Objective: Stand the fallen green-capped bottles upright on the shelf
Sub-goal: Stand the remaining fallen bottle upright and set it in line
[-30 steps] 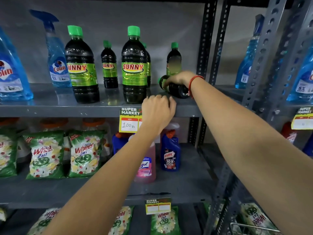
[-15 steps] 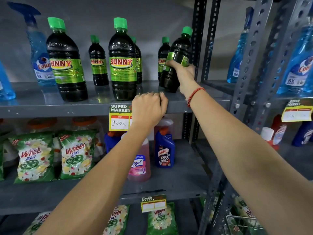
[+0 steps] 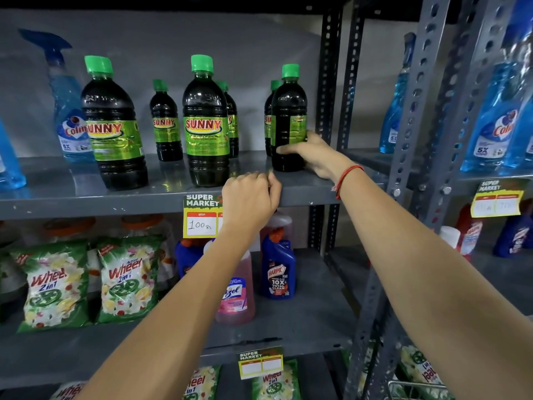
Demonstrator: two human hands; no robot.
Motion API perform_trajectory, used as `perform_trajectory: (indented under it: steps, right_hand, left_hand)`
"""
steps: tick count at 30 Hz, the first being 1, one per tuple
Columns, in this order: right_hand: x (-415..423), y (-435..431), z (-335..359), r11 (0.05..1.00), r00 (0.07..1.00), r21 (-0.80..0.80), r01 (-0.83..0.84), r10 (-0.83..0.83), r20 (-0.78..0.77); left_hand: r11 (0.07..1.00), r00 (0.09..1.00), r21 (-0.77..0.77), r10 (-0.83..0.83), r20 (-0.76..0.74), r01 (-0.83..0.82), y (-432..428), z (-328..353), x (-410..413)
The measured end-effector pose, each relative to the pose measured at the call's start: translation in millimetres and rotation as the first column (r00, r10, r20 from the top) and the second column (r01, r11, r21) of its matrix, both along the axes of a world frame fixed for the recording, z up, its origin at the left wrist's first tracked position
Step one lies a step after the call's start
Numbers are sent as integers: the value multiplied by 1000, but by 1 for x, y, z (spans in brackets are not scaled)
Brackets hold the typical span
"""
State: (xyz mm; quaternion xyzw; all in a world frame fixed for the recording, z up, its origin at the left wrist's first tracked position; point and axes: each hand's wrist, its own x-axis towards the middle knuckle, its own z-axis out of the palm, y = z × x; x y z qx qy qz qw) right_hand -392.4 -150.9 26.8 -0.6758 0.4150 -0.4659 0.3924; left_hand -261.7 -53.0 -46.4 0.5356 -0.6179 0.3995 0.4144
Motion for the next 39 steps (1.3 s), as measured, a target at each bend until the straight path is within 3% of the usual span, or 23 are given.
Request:
perform_trajectory:
  steps: [3,5,10,12,16,18,22,24,27,33,39]
  right_hand:
    - [6,4,-3,958,931,-177,225,-265,-251]
    - [16,9,-6,906,874,-271,326,-398,-278]
    - [10,6,-4,989,983,8,145,-144,-114]
    - [3,5,-5,990,984,-27,140,-142,-106]
    - [8,7,-7,937,916,-166,309,-340,-214]
    - [14,4,-6,957,934,-103,270,-286,-213]
    - [15,-3,-4,991,990,6,136,-135,-46]
    - [14,-3,-6,985,983,-17,173,-174,-57]
    - [22,-2,-7,950,931,-113,291,-308,-196]
    - [18,-9,-8,988,981,-40,150,-154,-117]
    - [19,2,-7,951,938,-172,257,-289,-191]
  left_hand:
    - [1000,1000,-10,-7,-4,7,1,0,0]
    - [1000,1000,4,-16,-11,16,1,0,0]
    - [1000,1000,27,-13,-12,13,1,1,0]
    - [1000,1000,22,-13,-16,13,1,1,0]
    - [1000,1000,16,-18,-24,18,2,1,-1]
    - [1000,1000,9,-16,-26,16,4,2,-1]
    - [1000,1000,3,-20,-21,20,4,2,-1]
    - [1000,1000,16,-14,-27,15,4,2,-1]
    - [999,999,31,-16,-30,17,3,1,-1]
    - [999,999,40,-15,-29,16,4,2,-1]
    - [997,999,77,-21,-46,24,6,3,-2]
